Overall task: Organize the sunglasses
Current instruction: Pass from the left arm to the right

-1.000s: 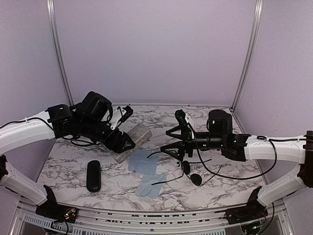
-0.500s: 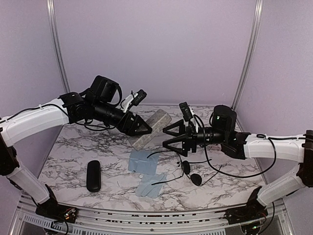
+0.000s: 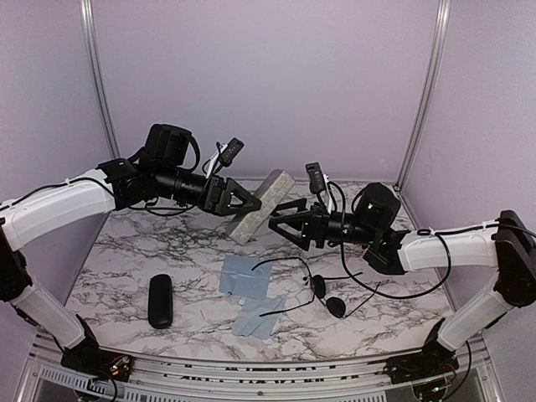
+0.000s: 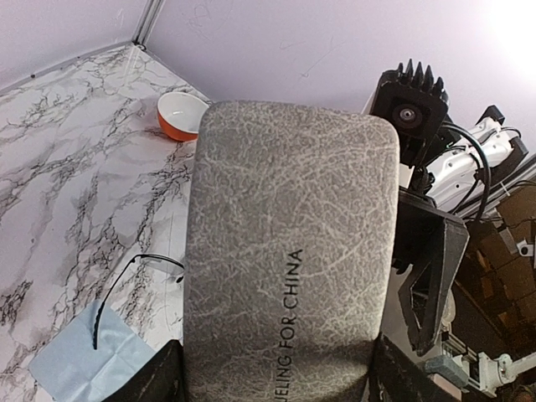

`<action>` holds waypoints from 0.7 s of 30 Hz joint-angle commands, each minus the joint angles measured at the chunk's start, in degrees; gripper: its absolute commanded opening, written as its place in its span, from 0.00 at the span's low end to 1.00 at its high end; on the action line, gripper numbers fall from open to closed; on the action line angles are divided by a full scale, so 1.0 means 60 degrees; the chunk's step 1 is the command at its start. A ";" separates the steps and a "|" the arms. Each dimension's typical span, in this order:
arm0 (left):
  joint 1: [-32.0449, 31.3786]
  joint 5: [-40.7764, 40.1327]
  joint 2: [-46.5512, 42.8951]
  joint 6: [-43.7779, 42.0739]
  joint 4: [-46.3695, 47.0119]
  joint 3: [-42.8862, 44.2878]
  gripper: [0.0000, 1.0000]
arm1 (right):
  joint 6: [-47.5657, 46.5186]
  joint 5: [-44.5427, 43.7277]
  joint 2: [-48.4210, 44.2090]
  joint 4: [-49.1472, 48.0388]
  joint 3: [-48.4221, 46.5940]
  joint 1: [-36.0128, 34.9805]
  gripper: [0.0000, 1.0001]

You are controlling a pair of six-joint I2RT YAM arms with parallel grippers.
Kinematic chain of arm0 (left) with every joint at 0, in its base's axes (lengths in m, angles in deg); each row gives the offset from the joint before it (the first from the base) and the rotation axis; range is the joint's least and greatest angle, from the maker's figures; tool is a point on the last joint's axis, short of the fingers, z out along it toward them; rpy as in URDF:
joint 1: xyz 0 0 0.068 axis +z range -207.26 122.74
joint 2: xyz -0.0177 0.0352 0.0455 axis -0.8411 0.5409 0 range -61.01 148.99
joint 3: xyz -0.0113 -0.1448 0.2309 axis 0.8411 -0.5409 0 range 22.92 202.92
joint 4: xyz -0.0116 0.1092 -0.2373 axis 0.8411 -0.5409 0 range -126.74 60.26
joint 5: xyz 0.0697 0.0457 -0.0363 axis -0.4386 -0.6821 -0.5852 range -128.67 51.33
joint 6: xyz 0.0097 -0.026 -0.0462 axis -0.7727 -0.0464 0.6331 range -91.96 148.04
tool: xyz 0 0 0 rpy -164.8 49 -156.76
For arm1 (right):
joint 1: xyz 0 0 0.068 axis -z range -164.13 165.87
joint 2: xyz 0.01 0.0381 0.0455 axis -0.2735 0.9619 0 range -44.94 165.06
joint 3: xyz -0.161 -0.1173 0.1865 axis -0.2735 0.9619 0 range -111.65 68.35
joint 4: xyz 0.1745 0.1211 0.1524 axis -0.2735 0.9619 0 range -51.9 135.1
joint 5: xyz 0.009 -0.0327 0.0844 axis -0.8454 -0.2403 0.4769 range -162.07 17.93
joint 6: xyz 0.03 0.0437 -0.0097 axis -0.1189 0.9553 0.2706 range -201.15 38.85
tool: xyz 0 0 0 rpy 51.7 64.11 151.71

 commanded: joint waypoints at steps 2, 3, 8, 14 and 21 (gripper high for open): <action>0.0146 0.1077 -0.0438 0.0931 0.1533 -0.0418 0.47 | 0.0358 -0.0448 0.0108 -0.0743 -0.0650 -0.0357 0.95; 0.0150 0.1156 -0.0476 0.1055 0.1698 -0.0504 0.47 | 0.0351 -0.0541 0.0141 -0.0777 -0.0682 -0.0376 0.95; 0.0194 0.1160 -0.0656 0.1261 0.1985 -0.0849 0.47 | 0.0468 -0.1009 0.0318 -0.1246 -0.0686 -0.0413 0.93; 0.0195 0.1190 -0.0831 0.1369 0.2236 -0.1132 0.47 | 0.0760 -0.1285 0.0764 -0.1691 -0.0814 -0.0423 0.92; 0.0194 0.1179 -0.1109 0.1387 0.2388 -0.1404 0.47 | 0.0877 -0.1455 0.0939 -0.1872 -0.0843 -0.0421 0.93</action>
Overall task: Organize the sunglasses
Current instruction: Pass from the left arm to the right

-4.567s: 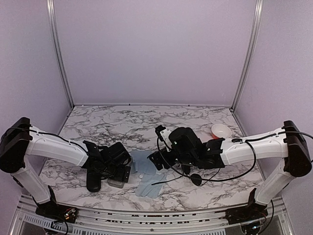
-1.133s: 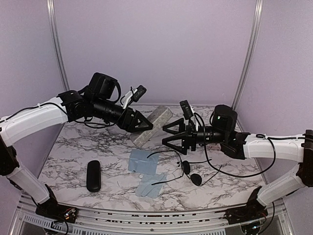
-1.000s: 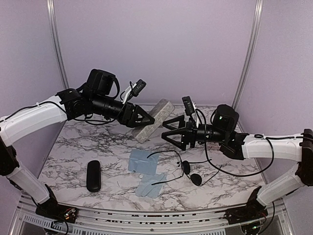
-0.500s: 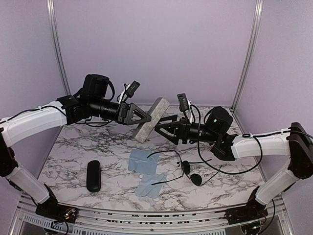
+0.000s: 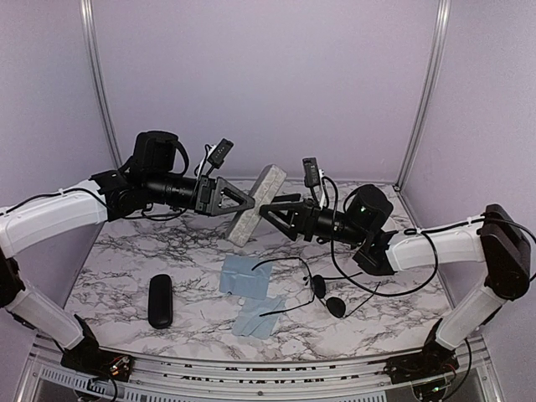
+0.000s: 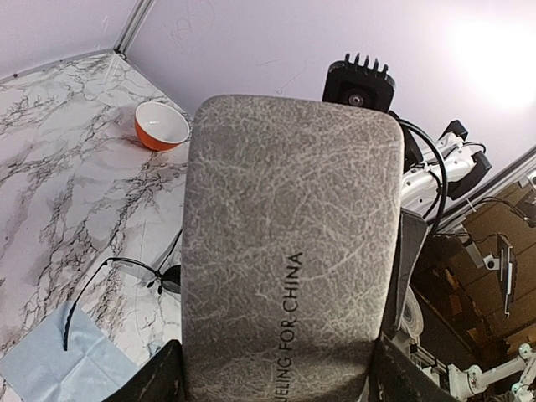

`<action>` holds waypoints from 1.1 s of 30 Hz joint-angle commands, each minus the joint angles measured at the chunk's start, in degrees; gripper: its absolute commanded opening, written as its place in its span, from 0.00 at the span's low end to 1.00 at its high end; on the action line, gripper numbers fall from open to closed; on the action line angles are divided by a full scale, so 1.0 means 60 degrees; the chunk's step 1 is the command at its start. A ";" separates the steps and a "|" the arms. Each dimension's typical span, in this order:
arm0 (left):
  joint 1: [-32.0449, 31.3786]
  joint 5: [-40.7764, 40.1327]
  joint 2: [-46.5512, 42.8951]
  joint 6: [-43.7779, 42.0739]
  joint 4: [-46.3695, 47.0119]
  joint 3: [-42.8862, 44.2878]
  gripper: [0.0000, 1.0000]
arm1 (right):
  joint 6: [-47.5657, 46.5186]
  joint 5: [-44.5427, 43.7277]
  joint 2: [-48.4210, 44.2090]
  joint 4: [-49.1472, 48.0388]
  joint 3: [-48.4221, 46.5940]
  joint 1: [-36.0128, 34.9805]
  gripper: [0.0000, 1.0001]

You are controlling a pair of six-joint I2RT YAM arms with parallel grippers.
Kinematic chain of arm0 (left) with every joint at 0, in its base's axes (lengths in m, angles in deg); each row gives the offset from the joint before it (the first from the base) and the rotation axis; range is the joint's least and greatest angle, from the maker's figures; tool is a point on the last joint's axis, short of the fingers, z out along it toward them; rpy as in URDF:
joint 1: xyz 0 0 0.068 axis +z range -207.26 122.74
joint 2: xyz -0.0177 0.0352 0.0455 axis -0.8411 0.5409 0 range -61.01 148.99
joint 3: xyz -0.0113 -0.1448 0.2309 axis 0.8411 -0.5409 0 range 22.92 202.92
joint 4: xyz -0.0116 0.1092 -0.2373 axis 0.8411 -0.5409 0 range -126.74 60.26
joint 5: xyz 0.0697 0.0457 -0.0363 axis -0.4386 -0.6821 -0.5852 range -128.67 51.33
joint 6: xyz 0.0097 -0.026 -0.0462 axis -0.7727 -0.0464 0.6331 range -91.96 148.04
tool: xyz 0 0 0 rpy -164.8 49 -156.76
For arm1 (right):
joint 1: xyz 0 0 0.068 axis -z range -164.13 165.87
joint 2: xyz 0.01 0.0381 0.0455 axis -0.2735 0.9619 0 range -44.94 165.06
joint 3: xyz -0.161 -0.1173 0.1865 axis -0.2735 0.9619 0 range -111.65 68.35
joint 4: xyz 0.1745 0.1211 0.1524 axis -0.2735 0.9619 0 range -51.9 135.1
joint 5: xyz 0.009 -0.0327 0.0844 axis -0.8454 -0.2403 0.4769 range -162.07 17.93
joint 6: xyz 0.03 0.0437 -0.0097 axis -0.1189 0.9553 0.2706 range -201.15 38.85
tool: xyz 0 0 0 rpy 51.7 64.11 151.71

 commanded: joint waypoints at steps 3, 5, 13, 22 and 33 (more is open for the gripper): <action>-0.0046 0.0410 -0.0501 0.0035 0.0681 -0.0148 0.47 | 0.0091 -0.0074 0.0119 -0.0438 -0.0492 -0.0067 0.93; -0.0049 0.0476 -0.0484 0.0057 0.0684 -0.0134 0.47 | 0.0090 -0.0052 0.0142 -0.0452 -0.0490 -0.0065 0.93; -0.0046 0.0723 -0.0430 0.0144 0.0790 -0.0175 0.47 | 0.0217 0.0665 0.0420 -0.0926 -0.0708 -0.0069 0.78; -0.0046 0.0729 -0.0356 0.0141 0.0739 -0.0166 0.50 | 0.0310 0.1188 0.0511 -0.1287 -0.0727 -0.0065 0.57; -0.0046 0.0602 -0.0348 -0.0311 0.0262 -0.0138 0.83 | 0.0083 0.0729 0.0205 -0.0602 -0.0697 -0.0061 0.51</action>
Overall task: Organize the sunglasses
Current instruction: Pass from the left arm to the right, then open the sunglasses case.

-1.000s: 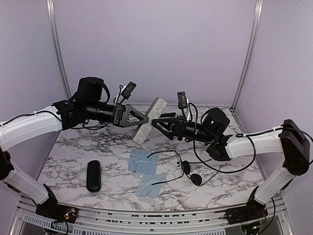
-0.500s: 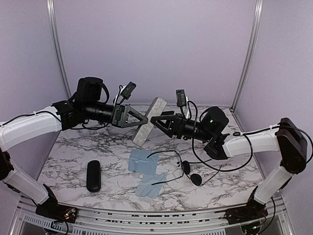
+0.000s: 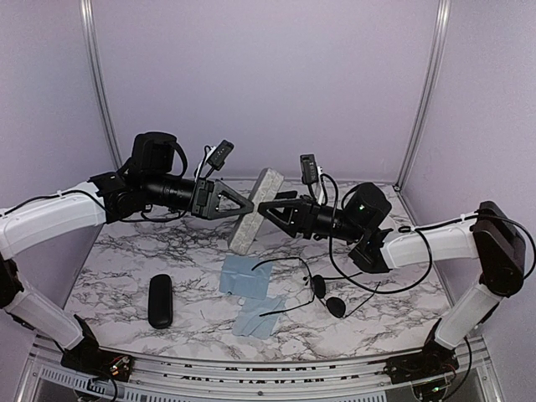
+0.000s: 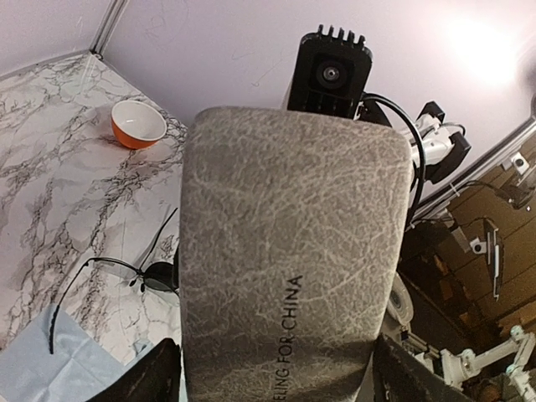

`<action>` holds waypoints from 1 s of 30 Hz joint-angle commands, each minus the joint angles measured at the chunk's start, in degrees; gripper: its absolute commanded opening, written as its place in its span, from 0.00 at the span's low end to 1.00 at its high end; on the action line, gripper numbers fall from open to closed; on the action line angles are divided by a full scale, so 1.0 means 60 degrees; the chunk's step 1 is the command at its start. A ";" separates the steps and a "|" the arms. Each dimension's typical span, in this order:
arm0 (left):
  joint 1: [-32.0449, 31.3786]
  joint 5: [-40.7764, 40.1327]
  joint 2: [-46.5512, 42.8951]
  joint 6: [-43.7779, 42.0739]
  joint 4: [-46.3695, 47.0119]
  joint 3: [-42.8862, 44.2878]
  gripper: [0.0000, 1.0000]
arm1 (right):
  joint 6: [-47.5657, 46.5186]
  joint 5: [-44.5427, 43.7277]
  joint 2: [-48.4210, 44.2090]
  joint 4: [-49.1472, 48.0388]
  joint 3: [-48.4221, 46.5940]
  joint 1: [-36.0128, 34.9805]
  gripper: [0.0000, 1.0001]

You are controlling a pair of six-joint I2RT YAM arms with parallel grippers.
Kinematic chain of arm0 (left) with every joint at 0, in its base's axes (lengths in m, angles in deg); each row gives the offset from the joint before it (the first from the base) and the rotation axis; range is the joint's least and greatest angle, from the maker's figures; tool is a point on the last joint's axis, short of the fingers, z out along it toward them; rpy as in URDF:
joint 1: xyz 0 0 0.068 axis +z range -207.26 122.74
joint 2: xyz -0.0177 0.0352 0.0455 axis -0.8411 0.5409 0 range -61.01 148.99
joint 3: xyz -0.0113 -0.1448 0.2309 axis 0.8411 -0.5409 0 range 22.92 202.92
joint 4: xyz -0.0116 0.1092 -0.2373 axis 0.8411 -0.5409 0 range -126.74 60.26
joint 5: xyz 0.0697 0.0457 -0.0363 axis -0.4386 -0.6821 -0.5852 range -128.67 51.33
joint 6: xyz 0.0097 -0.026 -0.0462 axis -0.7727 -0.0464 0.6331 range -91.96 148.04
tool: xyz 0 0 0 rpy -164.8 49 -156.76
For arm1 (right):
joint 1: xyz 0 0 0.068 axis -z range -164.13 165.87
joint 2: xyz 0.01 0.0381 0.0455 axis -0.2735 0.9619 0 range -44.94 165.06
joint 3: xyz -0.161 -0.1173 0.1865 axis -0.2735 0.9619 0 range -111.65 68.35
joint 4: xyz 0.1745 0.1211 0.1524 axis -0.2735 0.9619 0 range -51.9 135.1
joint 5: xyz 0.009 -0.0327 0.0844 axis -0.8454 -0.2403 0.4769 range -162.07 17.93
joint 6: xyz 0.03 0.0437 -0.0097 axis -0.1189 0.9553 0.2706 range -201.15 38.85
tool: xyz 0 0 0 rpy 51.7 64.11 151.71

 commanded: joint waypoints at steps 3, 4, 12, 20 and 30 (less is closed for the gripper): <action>-0.0013 0.0139 -0.0205 -0.0321 0.0042 0.0025 0.99 | -0.0502 -0.0043 -0.0397 0.0702 -0.0403 -0.0098 0.51; -0.0013 0.0178 -0.0190 -0.0337 0.0034 0.0028 0.99 | -0.0577 -0.0108 -0.0451 0.0793 -0.0394 -0.0090 0.51; -0.0042 0.0169 -0.0025 -0.0712 -0.0266 0.0057 0.99 | -0.0641 -0.0270 -0.0711 0.0933 -0.0379 -0.0094 0.50; -0.0162 0.0285 0.0117 -0.0971 -0.0515 0.0122 0.99 | -0.0670 -0.0358 -0.0907 0.1283 -0.0608 -0.0096 0.50; -0.0379 0.0114 0.0090 -0.1232 -0.0754 0.0181 0.84 | -0.0421 -0.0378 -0.0863 0.1136 -0.0589 -0.0097 0.49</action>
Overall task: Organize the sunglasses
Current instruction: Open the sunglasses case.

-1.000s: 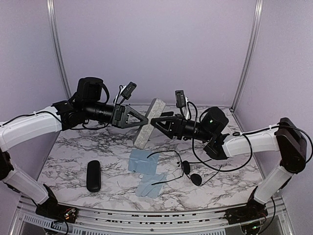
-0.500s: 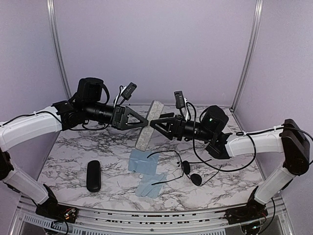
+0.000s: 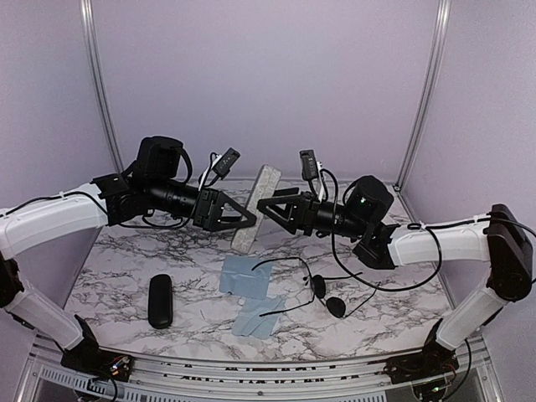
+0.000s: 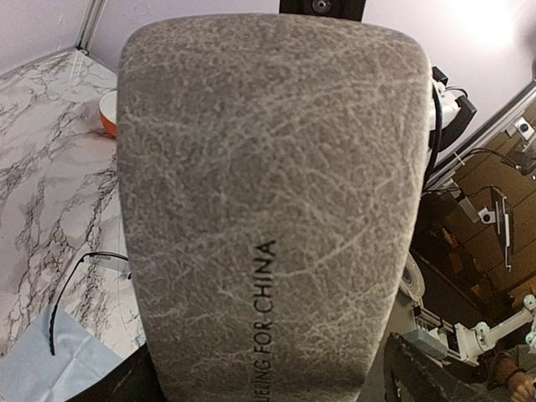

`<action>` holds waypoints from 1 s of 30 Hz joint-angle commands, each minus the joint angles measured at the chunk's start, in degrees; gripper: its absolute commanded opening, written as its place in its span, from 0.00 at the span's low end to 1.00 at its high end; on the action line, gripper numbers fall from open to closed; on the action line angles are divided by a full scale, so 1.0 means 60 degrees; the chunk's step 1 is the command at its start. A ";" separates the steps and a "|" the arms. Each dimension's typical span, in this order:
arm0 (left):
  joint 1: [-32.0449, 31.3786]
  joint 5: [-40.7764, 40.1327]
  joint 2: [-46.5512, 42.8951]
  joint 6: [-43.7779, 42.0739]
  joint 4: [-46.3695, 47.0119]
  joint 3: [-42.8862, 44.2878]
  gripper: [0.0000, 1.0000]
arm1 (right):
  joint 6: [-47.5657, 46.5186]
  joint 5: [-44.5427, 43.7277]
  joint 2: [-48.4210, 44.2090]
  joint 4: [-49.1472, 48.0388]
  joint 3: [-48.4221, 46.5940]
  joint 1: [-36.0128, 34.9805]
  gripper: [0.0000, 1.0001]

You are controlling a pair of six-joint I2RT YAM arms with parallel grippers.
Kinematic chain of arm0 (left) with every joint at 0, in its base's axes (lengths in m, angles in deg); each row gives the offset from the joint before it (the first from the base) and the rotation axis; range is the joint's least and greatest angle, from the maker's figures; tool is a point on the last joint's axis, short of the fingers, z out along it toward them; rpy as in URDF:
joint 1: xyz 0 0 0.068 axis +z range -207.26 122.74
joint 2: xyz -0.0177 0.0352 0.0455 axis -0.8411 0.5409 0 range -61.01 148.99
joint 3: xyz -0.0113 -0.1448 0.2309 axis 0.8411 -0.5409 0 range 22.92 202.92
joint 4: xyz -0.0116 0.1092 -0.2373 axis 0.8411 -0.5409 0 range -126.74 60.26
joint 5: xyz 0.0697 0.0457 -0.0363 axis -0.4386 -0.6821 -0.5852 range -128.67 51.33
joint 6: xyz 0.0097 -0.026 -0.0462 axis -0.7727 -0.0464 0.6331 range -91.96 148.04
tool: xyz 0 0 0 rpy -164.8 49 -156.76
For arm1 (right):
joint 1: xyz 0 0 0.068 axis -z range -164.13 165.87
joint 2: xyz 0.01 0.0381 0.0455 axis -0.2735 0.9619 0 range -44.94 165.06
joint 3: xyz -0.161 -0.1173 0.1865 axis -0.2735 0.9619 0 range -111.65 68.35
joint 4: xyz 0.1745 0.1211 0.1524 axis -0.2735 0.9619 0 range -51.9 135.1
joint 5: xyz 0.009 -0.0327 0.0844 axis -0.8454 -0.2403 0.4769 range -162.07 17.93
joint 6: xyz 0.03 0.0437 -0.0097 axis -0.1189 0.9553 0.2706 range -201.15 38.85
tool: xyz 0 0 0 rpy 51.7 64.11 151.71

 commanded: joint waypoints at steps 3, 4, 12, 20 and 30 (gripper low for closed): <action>-0.0051 0.0142 -0.0002 -0.0220 -0.0284 0.0195 0.76 | 0.0073 -0.0100 -0.0309 -0.0384 -0.0293 -0.0049 0.49; -0.0051 0.0164 -0.0009 -0.0220 -0.0284 0.0215 0.74 | 0.0043 -0.0080 -0.0339 -0.0360 -0.0268 -0.0058 0.50; -0.0044 0.0947 -0.0008 -0.0037 -0.0073 0.0264 0.63 | -0.0092 0.0744 -0.0244 -0.0913 0.0000 0.0159 0.49; -0.0051 0.1325 -0.0188 0.0115 0.0217 0.0140 0.63 | -0.0176 0.1636 -0.0046 -0.1173 -0.0034 0.0326 0.49; -0.0149 0.2181 -0.0297 0.0440 0.0729 0.0005 0.60 | -0.0288 0.2785 0.0217 -0.1337 -0.0239 0.0319 0.49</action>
